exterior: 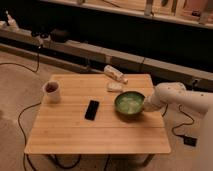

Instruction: Drag the ceramic bowl in a circle

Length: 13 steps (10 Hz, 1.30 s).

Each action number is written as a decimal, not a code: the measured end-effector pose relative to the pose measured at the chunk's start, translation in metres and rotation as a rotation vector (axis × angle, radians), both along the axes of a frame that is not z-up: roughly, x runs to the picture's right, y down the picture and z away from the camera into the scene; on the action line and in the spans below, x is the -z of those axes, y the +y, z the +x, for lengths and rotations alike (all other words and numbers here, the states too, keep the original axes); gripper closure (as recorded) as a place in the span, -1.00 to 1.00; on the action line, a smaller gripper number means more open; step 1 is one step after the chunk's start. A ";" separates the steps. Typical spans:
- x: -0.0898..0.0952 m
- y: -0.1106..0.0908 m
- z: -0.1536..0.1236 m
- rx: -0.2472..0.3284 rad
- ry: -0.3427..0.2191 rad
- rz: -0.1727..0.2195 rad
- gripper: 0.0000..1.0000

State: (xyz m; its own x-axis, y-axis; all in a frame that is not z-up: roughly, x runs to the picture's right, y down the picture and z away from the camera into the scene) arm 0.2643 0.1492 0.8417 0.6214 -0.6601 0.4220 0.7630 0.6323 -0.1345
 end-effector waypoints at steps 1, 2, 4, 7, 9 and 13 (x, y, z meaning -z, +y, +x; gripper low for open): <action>0.011 0.021 0.007 -0.009 0.010 -0.023 0.73; 0.023 0.045 0.011 -0.003 0.016 -0.052 0.73; 0.038 0.077 -0.007 0.052 -0.015 -0.090 0.73; 0.042 0.079 -0.056 0.162 -0.087 -0.079 0.73; 0.035 0.061 -0.091 0.226 -0.134 -0.046 0.73; 0.007 -0.008 -0.129 0.252 -0.174 0.038 0.73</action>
